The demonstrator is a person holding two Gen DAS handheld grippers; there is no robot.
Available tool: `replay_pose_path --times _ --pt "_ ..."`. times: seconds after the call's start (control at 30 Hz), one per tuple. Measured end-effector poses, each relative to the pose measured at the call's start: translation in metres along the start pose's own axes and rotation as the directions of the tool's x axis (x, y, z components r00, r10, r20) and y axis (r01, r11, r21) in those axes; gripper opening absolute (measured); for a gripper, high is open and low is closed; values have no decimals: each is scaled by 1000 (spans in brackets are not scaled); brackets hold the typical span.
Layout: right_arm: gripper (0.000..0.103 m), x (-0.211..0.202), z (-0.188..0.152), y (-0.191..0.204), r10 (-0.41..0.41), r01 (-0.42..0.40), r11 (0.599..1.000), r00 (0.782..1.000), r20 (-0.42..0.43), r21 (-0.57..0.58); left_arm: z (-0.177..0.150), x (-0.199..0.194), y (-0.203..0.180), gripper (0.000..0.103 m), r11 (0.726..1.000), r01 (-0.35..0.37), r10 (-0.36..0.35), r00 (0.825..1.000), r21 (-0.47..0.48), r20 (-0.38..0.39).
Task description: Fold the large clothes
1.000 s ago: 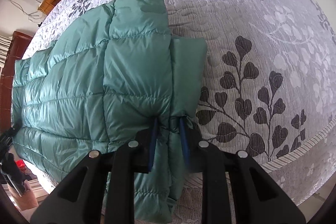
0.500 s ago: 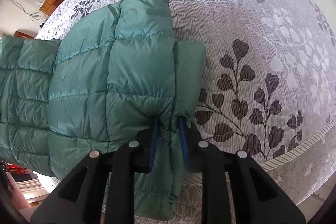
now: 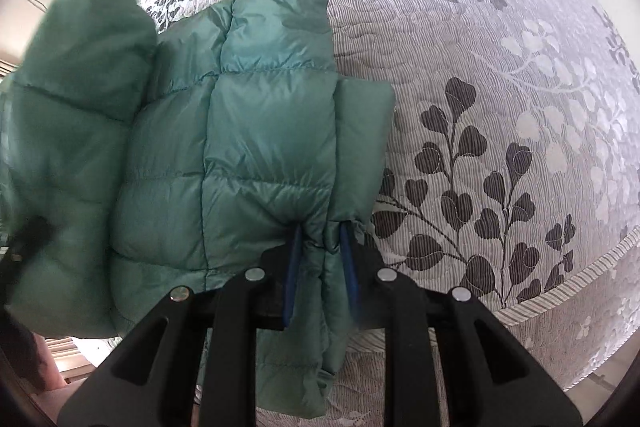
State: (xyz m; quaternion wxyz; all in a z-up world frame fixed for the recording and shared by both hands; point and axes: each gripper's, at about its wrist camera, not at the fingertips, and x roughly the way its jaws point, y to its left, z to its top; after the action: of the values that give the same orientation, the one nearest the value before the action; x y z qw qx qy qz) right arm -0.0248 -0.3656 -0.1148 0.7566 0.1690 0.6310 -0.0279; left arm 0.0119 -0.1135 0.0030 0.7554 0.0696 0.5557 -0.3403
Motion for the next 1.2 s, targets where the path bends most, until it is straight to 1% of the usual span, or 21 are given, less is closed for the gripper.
replay_pose_path --times 0.07,0.1,0.2,0.27,0.33,0.47,0.53,0.6,0.7,0.77,0.93,1.03,1.13,1.17,1.2 --pt "19 2 1 1 -3 3 1000 1000 -2 -3 -1 13 -5 21 1000 -19 19 1000 25 -8" --pt "19 2 0 1 -3 3 1000 1000 -5 -4 -1 21 -6 21 999 -23 24 999 24 -21" --pt "19 5 1 2 -4 4 1000 1000 -10 -7 -3 36 -2 21 1000 -11 11 999 11 -42" --pt "19 6 1 2 -5 5 1000 1000 -13 -9 -3 44 3 21 1000 10 -11 998 -18 -56" --pt "19 7 2 3 -9 9 1000 1000 -16 -11 -5 47 7 21 999 23 -25 998 -40 -60" --pt "20 9 2 3 -21 21 1000 1000 -18 -17 -5 43 9 21 999 20 -23 998 -50 -57" --pt "20 9 2 5 -26 26 1000 999 -18 -17 -7 40 10 23 998 20 -23 998 -61 -57" --pt "20 10 2 6 -30 30 1000 999 -16 -11 -8 33 12 24 997 26 -31 998 -78 -55" --pt "22 5 0 8 -41 41 999 999 -12 3 -11 22 13 30 995 33 -37 998 -90 -51" --pt "22 -3 -1 12 -61 61 998 998 2 3 -11 12 12 45 994 37 -42 998 -101 -46" --pt "22 -35 -4 32 -81 83 996 995 59 -31 -12 -20 6 59 994 10 -12 1000 -105 -11" --pt "22 -49 -5 44 -79 83 995 994 77 -58 -13 -39 7 59 993 11 -9 1000 -116 11" --pt "23 -60 -6 59 -54 61 995 996 78 -81 -17 -60 9 59 993 14 -10 999 -116 38" --pt "24 -62 -6 61 -43 49 995 996 78 -83 -18 -71 12 61 993 14 -8 998 -118 55" --pt "28 -65 -6 64 -25 32 996 997 78 -87 -20 -83 17 62 992 16 -6 997 -126 80"
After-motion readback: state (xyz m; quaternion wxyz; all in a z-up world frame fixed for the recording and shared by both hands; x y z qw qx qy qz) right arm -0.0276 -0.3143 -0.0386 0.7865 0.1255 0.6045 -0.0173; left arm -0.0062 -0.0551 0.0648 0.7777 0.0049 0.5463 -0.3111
